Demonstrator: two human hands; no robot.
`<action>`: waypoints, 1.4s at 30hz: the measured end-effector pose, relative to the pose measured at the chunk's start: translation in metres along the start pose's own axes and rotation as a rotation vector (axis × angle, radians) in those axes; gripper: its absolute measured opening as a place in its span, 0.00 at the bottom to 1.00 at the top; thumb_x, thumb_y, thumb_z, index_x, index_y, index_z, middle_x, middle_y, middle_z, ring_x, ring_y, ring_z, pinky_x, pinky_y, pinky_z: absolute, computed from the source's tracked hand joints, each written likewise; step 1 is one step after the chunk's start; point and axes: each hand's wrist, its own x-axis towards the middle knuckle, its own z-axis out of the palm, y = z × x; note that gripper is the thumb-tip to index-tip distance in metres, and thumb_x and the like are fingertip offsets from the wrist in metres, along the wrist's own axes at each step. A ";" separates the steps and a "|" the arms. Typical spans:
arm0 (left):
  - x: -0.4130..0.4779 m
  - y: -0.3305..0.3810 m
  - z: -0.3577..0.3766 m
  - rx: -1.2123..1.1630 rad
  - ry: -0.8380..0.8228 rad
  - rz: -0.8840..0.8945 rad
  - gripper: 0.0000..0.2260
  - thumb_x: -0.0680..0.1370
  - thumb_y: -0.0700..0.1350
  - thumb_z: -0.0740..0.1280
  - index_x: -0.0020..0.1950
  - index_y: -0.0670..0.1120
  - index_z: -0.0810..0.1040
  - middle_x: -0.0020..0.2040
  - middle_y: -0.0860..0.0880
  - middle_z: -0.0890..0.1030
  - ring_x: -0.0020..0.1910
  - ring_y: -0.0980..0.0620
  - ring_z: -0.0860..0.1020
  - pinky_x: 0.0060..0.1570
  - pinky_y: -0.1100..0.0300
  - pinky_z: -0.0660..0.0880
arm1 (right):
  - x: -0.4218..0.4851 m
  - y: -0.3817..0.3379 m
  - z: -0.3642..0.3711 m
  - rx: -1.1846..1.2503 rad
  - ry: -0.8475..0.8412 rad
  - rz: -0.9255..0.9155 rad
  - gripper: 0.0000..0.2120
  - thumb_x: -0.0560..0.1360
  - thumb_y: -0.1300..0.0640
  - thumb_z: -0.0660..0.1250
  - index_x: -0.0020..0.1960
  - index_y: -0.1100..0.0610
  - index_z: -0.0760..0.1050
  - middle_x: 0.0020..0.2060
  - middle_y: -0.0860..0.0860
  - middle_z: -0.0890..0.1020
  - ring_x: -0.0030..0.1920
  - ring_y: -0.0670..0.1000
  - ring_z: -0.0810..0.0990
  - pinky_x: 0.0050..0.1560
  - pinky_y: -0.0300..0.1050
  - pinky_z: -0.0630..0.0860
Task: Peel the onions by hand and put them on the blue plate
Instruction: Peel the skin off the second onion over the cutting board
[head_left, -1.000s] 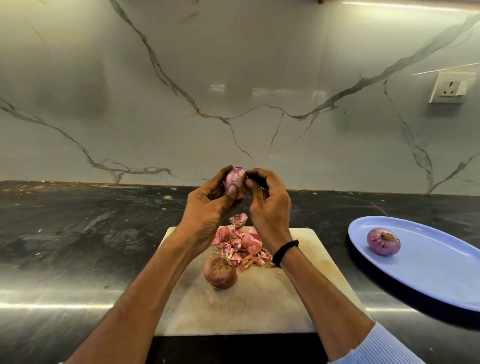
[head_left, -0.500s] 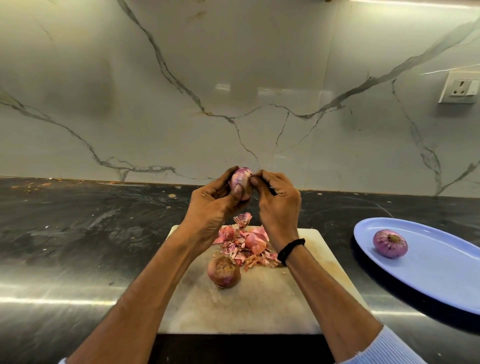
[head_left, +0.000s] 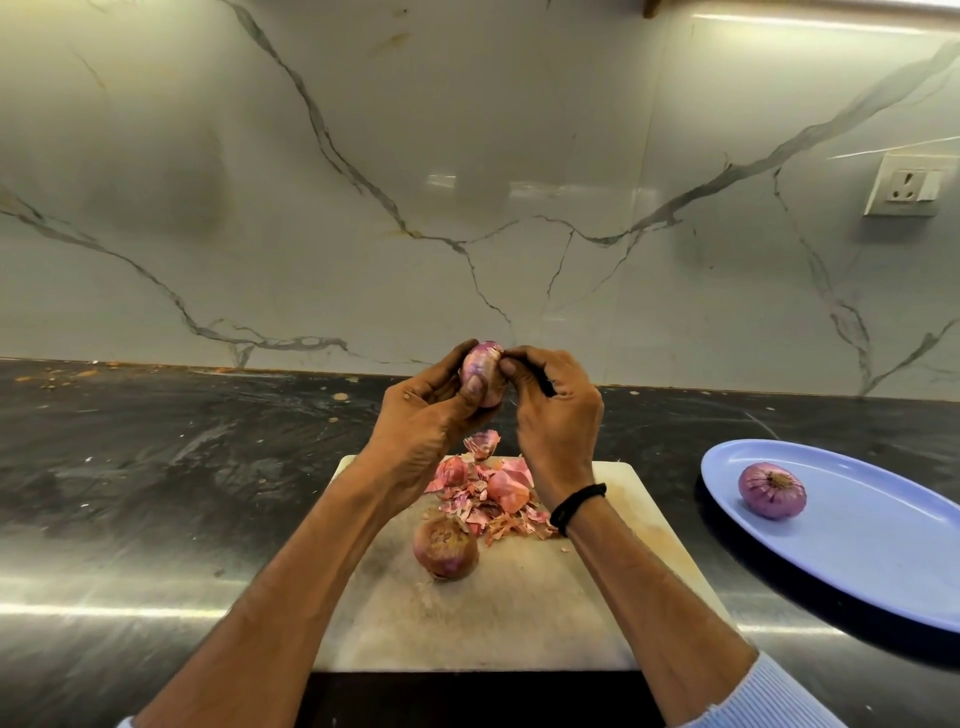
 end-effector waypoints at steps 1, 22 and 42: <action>0.000 0.000 0.000 0.001 -0.003 0.001 0.25 0.70 0.39 0.70 0.68 0.43 0.77 0.60 0.45 0.83 0.61 0.43 0.81 0.60 0.43 0.78 | 0.000 0.001 0.000 -0.006 0.005 -0.004 0.07 0.75 0.62 0.72 0.53 0.59 0.83 0.47 0.51 0.83 0.49 0.45 0.82 0.51 0.39 0.81; 0.003 -0.009 -0.001 0.096 0.021 0.132 0.25 0.73 0.39 0.71 0.70 0.44 0.75 0.63 0.46 0.82 0.63 0.46 0.80 0.64 0.44 0.76 | -0.003 -0.004 0.002 0.024 -0.071 0.072 0.09 0.79 0.57 0.69 0.58 0.57 0.79 0.53 0.51 0.81 0.54 0.42 0.79 0.53 0.32 0.76; -0.001 -0.008 -0.004 0.365 0.015 0.241 0.23 0.76 0.35 0.70 0.71 0.49 0.74 0.65 0.51 0.80 0.63 0.54 0.79 0.61 0.59 0.77 | 0.004 -0.003 -0.001 -0.049 -0.039 -0.035 0.07 0.74 0.69 0.72 0.51 0.63 0.84 0.45 0.50 0.82 0.47 0.37 0.80 0.50 0.30 0.77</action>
